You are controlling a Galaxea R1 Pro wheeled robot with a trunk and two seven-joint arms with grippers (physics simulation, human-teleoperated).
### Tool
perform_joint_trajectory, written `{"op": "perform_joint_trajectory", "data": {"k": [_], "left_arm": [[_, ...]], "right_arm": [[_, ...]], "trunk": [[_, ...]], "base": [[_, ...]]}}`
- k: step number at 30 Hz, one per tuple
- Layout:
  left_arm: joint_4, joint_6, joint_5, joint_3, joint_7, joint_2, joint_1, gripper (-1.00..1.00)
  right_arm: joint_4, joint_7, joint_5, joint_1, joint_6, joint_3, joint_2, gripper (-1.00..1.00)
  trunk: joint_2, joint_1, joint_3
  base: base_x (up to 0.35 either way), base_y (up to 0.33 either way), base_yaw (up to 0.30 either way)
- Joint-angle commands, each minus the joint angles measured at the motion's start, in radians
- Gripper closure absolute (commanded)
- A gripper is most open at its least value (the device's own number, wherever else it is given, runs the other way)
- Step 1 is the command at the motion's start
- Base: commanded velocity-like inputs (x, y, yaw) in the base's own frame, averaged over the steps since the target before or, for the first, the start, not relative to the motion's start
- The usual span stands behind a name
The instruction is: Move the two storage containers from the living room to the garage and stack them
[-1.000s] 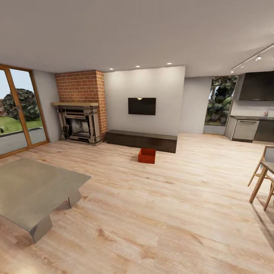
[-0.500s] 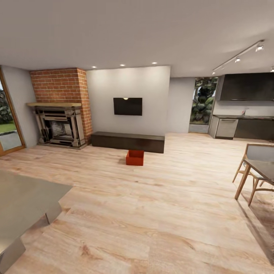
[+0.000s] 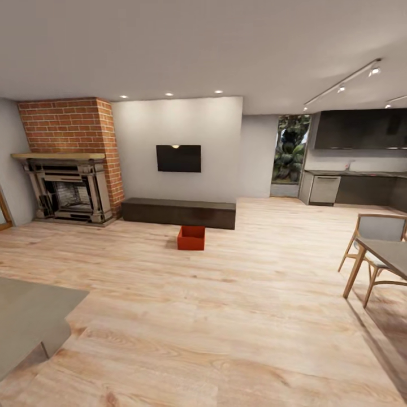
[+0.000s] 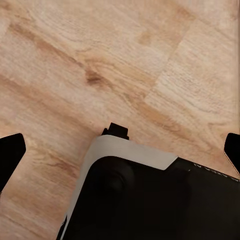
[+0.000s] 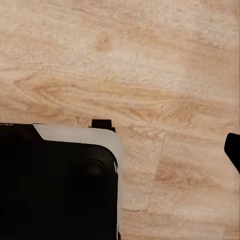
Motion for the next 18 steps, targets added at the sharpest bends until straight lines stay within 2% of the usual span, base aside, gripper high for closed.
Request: {"op": "perform_joint_trajectory", "data": {"k": [1,18], "left_arm": [[0.001,-0.003,0.000,0.007,0.000,0.000,-0.001,-1.00],[0.001,-0.003,0.000,0.007,0.000,0.000,-0.001,-1.00]], "right_arm": [[0.003,-0.001,-0.007,-0.001,-0.005,0.009,0.000,-1.00],[0.003,0.000,-0.006,-0.001,-0.005,0.010,-0.002,-1.00]], "trunk": [[-0.001,0.001,-0.001],[-0.001,0.001,-0.001]], "base": [[0.322,0.072,-0.007],[0.322,0.072,-0.001]]}}
